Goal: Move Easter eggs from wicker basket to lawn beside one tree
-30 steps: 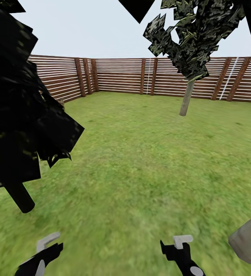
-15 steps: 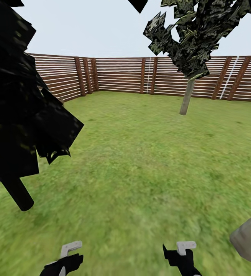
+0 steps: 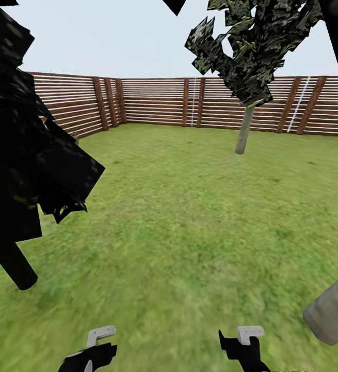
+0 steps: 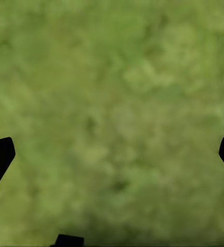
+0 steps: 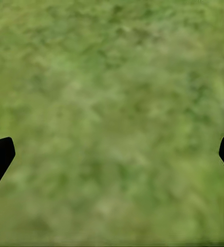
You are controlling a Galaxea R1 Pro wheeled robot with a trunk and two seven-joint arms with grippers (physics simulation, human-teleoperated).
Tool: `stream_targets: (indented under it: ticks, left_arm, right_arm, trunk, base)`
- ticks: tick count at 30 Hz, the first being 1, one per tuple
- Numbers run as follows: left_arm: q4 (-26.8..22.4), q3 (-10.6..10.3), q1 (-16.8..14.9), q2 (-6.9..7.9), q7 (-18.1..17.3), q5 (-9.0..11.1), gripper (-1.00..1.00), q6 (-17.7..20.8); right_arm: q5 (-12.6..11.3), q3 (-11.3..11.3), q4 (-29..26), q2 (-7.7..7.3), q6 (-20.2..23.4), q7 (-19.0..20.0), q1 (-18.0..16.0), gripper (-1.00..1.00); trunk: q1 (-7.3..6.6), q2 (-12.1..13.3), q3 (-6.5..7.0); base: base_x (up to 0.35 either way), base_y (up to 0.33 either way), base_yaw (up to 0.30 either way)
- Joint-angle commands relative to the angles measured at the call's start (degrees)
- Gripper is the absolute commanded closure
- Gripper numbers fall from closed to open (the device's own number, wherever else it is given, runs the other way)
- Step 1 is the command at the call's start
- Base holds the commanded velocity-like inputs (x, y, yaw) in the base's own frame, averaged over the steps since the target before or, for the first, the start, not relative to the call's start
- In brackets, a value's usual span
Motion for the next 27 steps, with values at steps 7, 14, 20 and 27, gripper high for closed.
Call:
stream_targets:
  ticks: [7, 14, 20, 27]
  left_arm:
    - [3.95, -2.66, 0.0, -0.04, 0.36, 0.61, -1.0, 0.21]
    - [4.39, -2.69, -0.01, 0.06, 0.51, 0.62, -1.0, -0.9]
    - [4.43, -2.62, 0.0, 0.06, 0.52, 0.69, -1.0, -1.1]
    - [4.36, -2.7, 0.2, -0.02, 0.31, 0.89, -1.0, -2.19]
  right_arm:
    - [-0.08, 0.04, 1.26, -0.01, -0.16, -0.03, -0.04, -1.0]
    - [0.24, 0.02, 3.43, -0.01, -1.22, -0.03, -0.04, -1.0]
    - [0.61, 0.23, 3.68, -0.01, -1.92, -0.03, -0.04, -1.0]
    - [0.6, 0.44, 5.4, 0.07, -2.02, -0.03, -0.23, -1.0]
  trunk:
    - [0.0, -0.02, 0.23]
    - [0.0, -0.02, 0.31]
    - [0.0, -0.02, 0.32]
    - [0.0, -0.02, 0.32]
  base:
    - [0.279, 0.0, -0.249]
    - [0.333, 0.0, -0.095]
    - [0.334, 0.0, -0.007]
    - [0.048, 0.0, 0.0]
